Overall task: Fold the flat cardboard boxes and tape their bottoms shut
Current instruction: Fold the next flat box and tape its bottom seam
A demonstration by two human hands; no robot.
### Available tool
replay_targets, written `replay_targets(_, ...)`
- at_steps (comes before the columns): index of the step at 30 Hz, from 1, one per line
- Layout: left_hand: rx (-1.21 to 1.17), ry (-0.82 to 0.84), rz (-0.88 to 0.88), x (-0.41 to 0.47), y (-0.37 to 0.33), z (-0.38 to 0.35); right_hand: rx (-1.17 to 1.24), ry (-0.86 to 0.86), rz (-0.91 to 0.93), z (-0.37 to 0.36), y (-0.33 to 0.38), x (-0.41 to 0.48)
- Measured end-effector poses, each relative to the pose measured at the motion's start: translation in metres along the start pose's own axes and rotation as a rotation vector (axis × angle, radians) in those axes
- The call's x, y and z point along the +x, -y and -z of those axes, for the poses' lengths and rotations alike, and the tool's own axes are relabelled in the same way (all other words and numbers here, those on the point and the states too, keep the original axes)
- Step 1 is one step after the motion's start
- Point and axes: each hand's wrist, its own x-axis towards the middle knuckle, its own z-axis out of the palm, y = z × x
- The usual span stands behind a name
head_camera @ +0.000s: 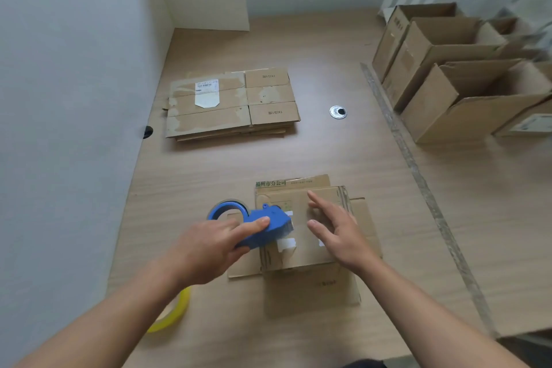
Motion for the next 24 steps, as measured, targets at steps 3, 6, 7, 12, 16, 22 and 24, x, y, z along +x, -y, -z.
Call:
replay_targets(3,0.121,-0.006,-0.164,0.012,-0.003,-0.005,0.007,0.039,0.004,0.005,0.001,-0.002)
replay_targets(6,0.140,0.004,-0.228,0.019,-0.003,-0.011,-0.037,0.062,0.032,0.007,0.002,-0.003)
replay_targets(7,0.131,-0.002,-0.245,0.020,-0.003,-0.012,-0.037,0.071,0.044,0.007,0.001,-0.003)
replay_targets(12,0.097,0.003,-0.291,0.027,-0.006,-0.012,-0.055,0.135,0.076,0.009,-0.003,-0.004)
replay_targets(16,0.113,0.027,-0.281,0.027,-0.008,-0.011,0.007,0.145,0.066,0.010,-0.008,-0.004)
replay_targets(22,0.111,0.043,-0.285,0.029,-0.012,-0.007,0.023,0.032,0.032,0.002,-0.004,0.001)
replay_targets(24,0.083,0.070,-0.283,0.033,-0.015,-0.004,0.068,-0.007,0.023,0.001,-0.005,0.002)
